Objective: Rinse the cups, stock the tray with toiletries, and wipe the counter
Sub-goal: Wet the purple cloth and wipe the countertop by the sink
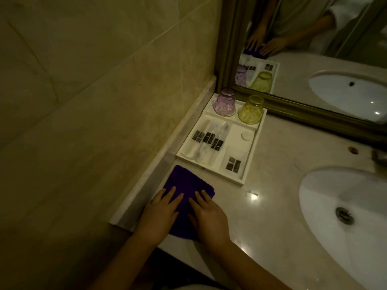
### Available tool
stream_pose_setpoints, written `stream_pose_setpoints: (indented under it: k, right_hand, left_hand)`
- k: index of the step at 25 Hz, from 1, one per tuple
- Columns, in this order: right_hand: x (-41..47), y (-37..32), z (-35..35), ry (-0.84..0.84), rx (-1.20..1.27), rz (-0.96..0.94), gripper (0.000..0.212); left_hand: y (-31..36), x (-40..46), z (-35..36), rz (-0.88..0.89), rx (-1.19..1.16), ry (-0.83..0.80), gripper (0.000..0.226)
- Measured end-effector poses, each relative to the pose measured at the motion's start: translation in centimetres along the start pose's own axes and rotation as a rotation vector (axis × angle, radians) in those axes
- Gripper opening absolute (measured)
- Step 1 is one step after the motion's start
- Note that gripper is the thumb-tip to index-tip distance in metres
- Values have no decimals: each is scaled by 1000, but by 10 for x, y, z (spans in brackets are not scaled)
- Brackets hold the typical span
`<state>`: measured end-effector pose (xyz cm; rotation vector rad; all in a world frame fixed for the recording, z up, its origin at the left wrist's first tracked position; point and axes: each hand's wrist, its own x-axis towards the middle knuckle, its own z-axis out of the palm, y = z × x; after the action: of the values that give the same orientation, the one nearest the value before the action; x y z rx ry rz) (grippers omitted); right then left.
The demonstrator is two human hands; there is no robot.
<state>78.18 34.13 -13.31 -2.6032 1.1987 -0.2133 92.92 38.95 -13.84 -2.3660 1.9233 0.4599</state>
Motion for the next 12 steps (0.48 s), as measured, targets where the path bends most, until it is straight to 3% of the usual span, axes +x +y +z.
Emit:
stream_pose_setpoints:
  k: [6,12]
  right_hand:
    - [-27,-1,1,222,154,13,38]
    - [-71,29,-42,443,314,120,36]
  left_hand:
    - [9,-29,-13,115,-253,234,33]
    - [71,-47,-49,265,-289,361,34]
